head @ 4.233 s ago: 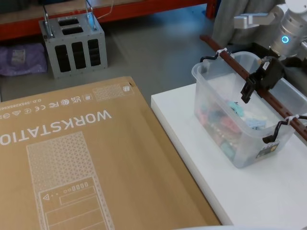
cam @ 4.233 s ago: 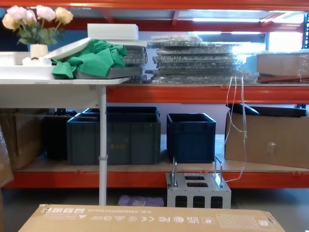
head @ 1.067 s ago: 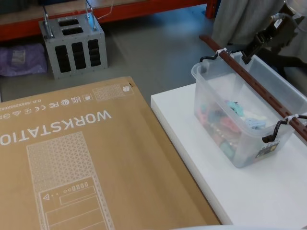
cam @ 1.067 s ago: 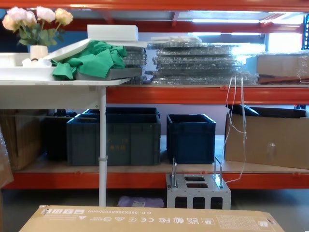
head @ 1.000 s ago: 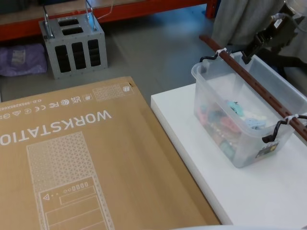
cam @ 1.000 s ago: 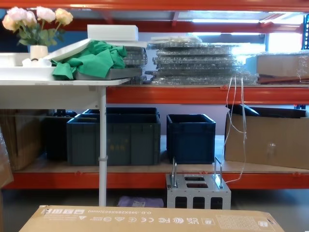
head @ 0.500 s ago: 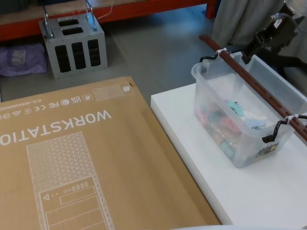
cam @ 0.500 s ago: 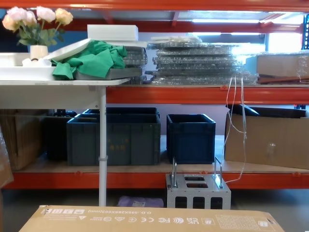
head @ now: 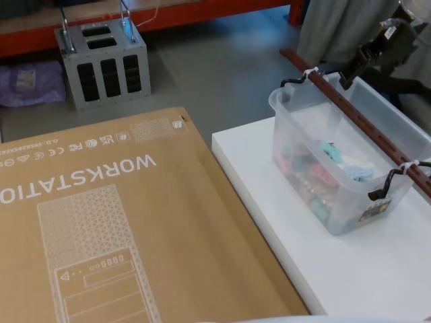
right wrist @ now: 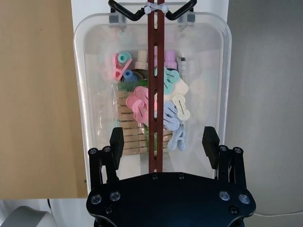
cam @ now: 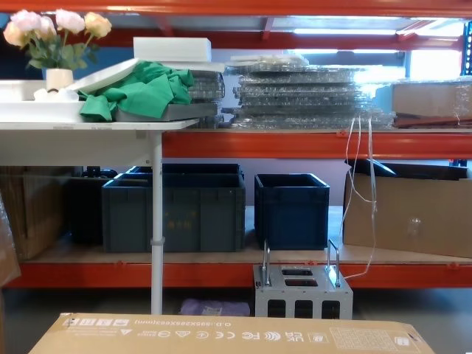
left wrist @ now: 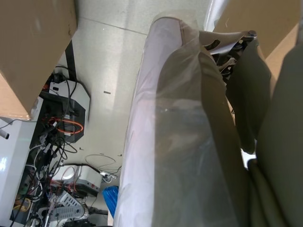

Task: Use one hand to grasp the basket and place it at the designated location.

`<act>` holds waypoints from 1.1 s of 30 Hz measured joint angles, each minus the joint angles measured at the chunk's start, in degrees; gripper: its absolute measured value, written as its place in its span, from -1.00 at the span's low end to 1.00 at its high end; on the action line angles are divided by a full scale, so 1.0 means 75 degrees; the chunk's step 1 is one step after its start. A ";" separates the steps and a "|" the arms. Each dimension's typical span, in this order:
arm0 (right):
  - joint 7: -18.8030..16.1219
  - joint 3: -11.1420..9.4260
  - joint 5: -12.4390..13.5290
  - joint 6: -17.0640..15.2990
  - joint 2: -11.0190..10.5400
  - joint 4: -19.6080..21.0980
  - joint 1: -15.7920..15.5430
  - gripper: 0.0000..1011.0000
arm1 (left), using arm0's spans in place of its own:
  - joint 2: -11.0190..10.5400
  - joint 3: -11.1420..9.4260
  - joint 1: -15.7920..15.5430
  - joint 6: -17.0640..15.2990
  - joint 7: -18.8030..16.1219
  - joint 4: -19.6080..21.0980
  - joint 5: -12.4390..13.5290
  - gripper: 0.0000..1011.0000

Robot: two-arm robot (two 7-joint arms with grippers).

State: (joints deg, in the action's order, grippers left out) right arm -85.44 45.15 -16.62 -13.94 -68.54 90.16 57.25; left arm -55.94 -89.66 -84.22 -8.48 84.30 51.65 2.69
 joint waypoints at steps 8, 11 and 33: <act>0.0000 0.0000 0.0000 0.0000 0.0000 0.0000 0.0000 0.98 | 0.0000 0.0000 0.0000 0.0000 0.0000 0.0000 0.0000 -1.00; 0.0000 0.0000 0.0000 0.0000 0.0000 0.0000 0.0000 0.98 | 0.0000 0.0000 0.0000 0.0000 0.0000 0.0000 0.0000 -1.00; 0.0000 -0.0001 0.0000 0.0000 0.0000 0.0000 0.0000 0.98 | 0.0000 0.0000 0.0000 0.0000 0.0000 0.0000 0.0000 -1.00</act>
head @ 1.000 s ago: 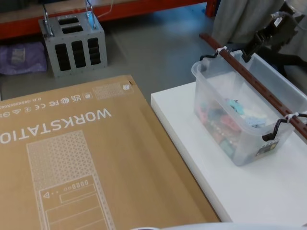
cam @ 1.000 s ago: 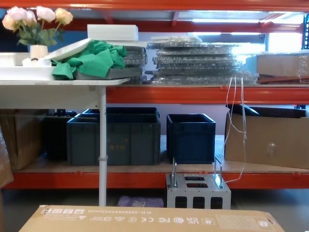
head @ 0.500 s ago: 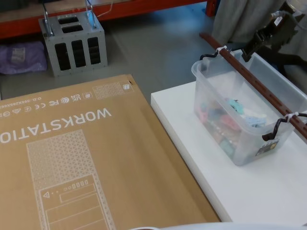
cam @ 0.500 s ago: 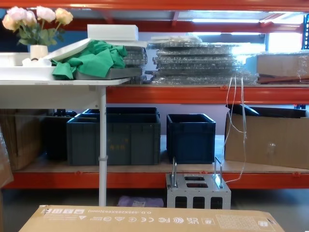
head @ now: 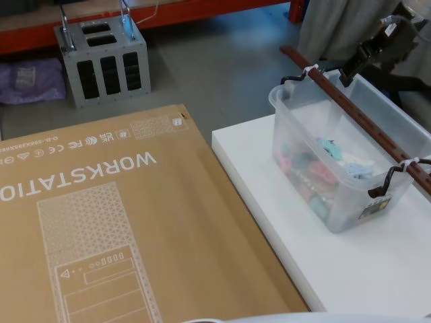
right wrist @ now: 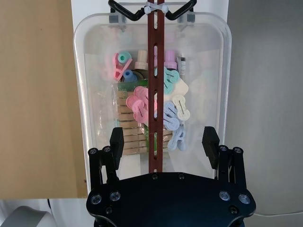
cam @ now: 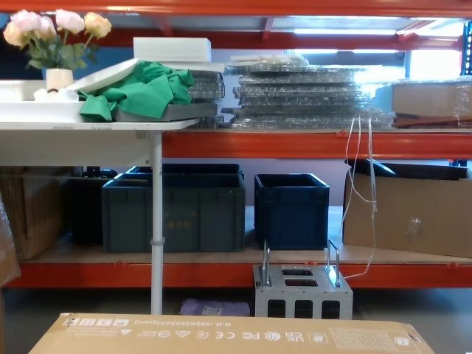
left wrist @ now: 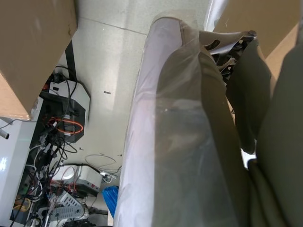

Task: Use one hand to grasp the basket and place it at the designated location.

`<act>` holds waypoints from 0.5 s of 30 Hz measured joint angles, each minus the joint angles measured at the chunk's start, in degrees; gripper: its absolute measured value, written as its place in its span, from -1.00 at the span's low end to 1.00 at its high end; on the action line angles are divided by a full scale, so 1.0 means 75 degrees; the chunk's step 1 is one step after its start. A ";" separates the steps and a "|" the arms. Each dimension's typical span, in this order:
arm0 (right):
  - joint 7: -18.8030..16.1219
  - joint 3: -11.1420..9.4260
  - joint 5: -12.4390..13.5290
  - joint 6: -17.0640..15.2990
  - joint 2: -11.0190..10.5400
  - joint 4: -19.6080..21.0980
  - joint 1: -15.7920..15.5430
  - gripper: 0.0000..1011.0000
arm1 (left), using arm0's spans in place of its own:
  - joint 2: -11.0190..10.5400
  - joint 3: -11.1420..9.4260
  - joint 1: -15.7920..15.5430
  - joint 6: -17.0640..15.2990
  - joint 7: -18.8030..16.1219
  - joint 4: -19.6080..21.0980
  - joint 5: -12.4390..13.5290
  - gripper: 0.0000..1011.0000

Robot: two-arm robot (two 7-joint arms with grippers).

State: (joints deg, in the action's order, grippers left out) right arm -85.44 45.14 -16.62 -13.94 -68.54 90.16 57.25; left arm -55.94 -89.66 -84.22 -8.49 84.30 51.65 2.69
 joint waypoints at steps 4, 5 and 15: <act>0.0000 0.0000 0.0000 0.0000 0.0000 0.0000 0.0000 0.98 | 0.0000 0.0000 0.0000 0.0000 0.0000 0.0000 0.0000 -1.00; 0.0000 0.0000 0.0000 0.0000 0.0000 0.0000 0.0000 0.98 | 0.0000 0.0000 0.0000 0.0000 0.0000 0.0000 0.0000 -1.00; 0.0000 0.0000 0.0000 0.0000 0.0000 0.0000 0.0000 0.98 | 0.0000 0.0000 0.0000 0.0000 0.0000 0.0000 0.0000 -1.00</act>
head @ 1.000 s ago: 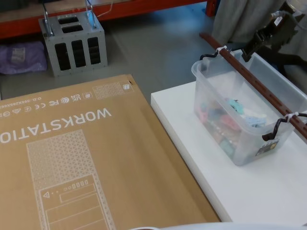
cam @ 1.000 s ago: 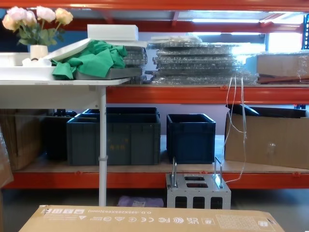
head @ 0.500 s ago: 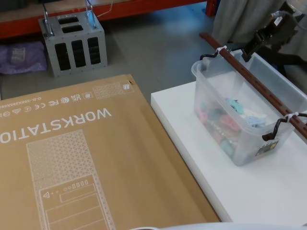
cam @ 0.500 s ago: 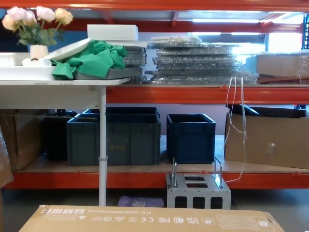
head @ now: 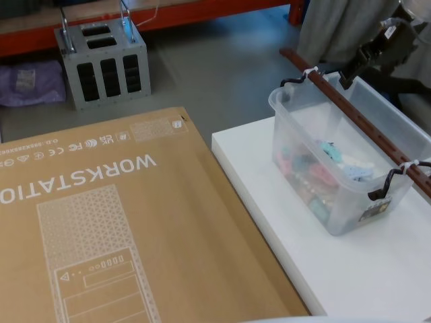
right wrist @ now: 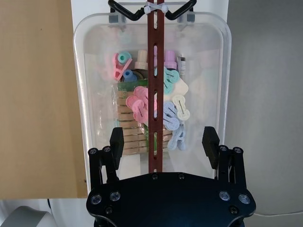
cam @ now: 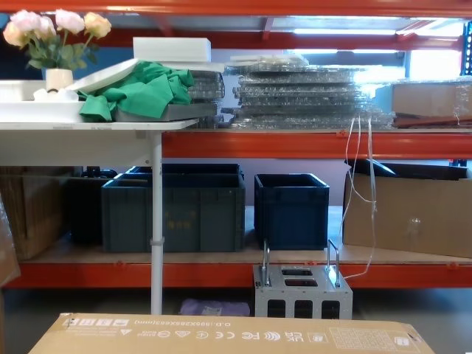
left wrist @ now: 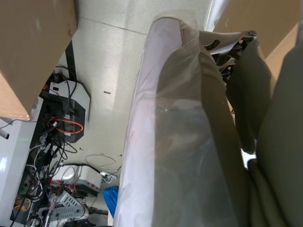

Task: Use one hand to grasp the basket and place it at the designated location.

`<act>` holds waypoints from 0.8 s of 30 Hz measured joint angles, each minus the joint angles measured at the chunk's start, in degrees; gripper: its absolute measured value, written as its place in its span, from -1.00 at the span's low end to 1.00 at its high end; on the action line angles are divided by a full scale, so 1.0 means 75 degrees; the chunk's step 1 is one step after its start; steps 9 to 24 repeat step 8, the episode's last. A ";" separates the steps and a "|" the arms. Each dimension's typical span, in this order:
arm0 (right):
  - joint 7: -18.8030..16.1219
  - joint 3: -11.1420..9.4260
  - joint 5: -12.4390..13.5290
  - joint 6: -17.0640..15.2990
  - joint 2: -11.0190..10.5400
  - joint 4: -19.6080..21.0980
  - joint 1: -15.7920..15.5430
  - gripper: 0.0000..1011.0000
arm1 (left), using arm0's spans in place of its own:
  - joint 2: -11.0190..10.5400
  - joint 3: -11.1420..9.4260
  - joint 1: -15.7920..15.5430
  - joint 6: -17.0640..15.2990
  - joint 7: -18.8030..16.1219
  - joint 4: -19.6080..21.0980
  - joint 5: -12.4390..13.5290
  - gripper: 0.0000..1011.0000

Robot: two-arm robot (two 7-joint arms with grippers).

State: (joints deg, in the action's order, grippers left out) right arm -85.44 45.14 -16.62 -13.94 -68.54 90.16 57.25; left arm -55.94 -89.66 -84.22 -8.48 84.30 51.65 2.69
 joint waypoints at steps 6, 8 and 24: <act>0.0000 0.0000 0.0000 0.0000 0.0000 0.0000 0.0000 0.98 | 0.0000 0.0001 0.0000 0.0000 0.0000 0.0000 0.0000 -1.00; 0.0000 0.0000 0.0000 0.0000 0.0000 0.0000 0.0000 0.98 | 0.0000 0.0001 0.0000 0.0000 0.0000 0.0000 0.0000 -1.00; 0.0000 0.0000 0.0000 0.0000 0.0000 0.0000 0.0000 0.98 | 0.0000 0.0001 0.0000 0.0000 0.0000 0.0000 0.0000 -1.00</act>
